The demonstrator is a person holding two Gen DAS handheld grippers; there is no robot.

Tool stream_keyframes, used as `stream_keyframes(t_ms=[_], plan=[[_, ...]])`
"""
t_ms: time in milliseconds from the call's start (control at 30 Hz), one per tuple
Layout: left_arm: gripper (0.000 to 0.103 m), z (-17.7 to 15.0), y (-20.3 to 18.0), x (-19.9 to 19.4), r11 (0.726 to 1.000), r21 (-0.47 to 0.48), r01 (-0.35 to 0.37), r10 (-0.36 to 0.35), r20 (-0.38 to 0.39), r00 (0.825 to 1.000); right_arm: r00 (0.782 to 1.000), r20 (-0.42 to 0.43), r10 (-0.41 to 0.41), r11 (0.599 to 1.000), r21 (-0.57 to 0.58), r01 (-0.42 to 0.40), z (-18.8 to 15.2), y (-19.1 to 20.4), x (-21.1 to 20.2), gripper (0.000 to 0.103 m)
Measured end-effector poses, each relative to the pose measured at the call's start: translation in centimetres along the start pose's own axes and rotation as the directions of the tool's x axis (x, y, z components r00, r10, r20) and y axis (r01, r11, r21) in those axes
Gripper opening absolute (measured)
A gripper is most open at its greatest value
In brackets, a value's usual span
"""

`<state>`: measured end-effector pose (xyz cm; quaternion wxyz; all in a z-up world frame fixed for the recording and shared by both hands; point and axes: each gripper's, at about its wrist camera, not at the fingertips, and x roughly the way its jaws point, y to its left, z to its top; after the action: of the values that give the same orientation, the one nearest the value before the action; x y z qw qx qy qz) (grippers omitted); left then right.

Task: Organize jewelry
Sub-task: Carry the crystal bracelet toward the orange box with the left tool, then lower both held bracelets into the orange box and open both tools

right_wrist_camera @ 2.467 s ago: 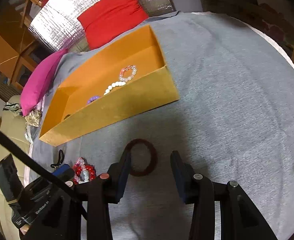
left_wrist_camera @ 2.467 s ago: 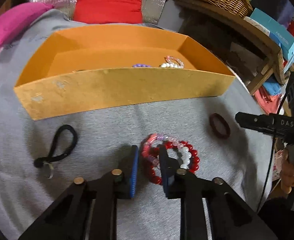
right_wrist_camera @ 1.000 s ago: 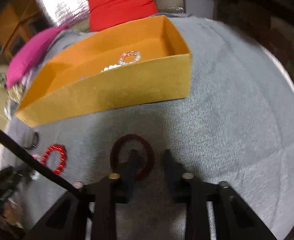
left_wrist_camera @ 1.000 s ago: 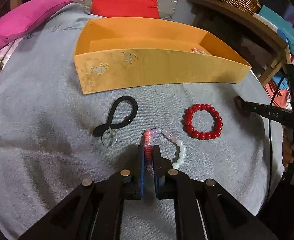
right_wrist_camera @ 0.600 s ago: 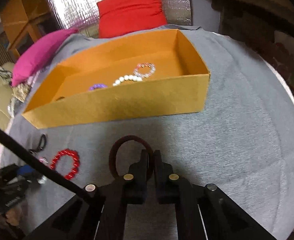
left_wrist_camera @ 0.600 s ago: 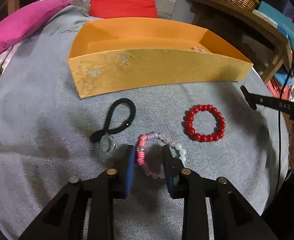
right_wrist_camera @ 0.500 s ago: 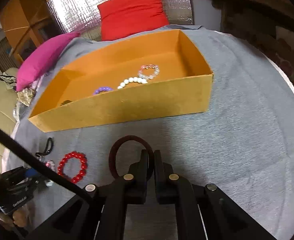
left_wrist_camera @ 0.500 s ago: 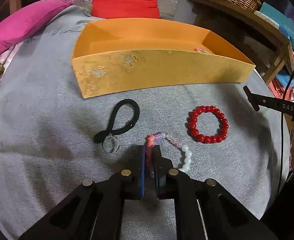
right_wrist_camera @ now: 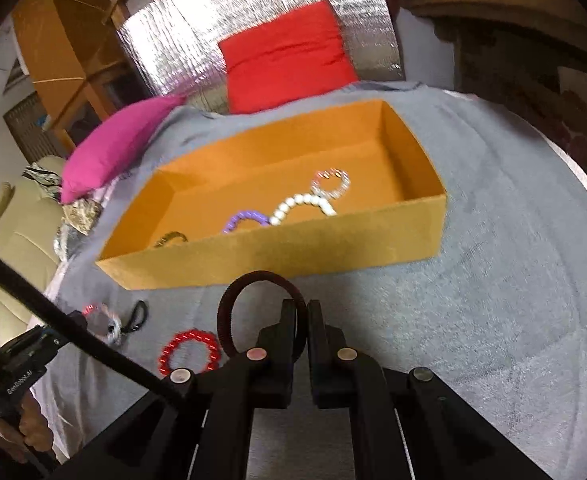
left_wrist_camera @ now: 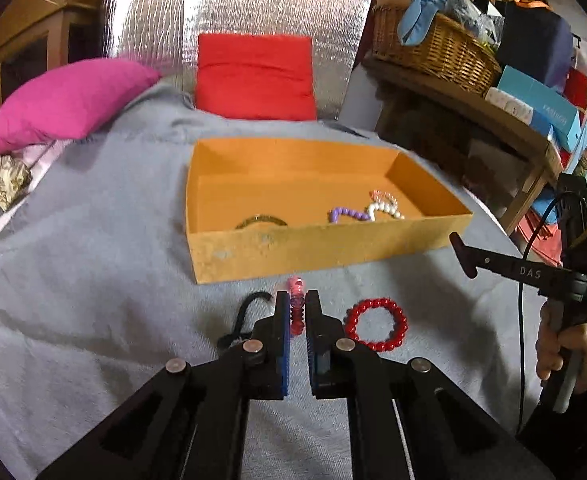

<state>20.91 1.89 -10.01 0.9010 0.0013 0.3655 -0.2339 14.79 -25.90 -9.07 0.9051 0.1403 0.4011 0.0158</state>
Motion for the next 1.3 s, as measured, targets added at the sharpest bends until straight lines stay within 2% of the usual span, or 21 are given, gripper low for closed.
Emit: stream_keyframes(t_ms=[267, 600, 967, 1300], plan=[[0.007, 1.1, -0.3, -1.1, 1.000, 0.017, -0.009, 0.008, 0.080, 0.997, 0.996, 0.070, 0.049, 0.998, -0.033, -0.046, 0.1, 1.9, -1.1, 0.006], [0.007, 1.0, 0.4, -1.5, 1.000, -0.001, -0.005, 0.005, 0.086, 0.996, 0.995, 0.081, 0.051, 0.998, -0.037, -0.048, 0.1, 2.0, -1.2, 0.006], [0.007, 1.4, -0.4, -1.8, 1.000, 0.006, -0.005, 0.004, 0.124, 0.992, 0.990, 0.120, 0.068, 0.997, -0.039, -0.064, 0.3, 2.5, -1.8, 0.006], [0.007, 3.0, -1.4, -1.8, 1.000, 0.021, -0.007, 0.003, 0.166, 0.986, 0.982, 0.169, 0.085, 0.996, -0.047, -0.078, 1.4, 3.3, -2.1, 0.006]])
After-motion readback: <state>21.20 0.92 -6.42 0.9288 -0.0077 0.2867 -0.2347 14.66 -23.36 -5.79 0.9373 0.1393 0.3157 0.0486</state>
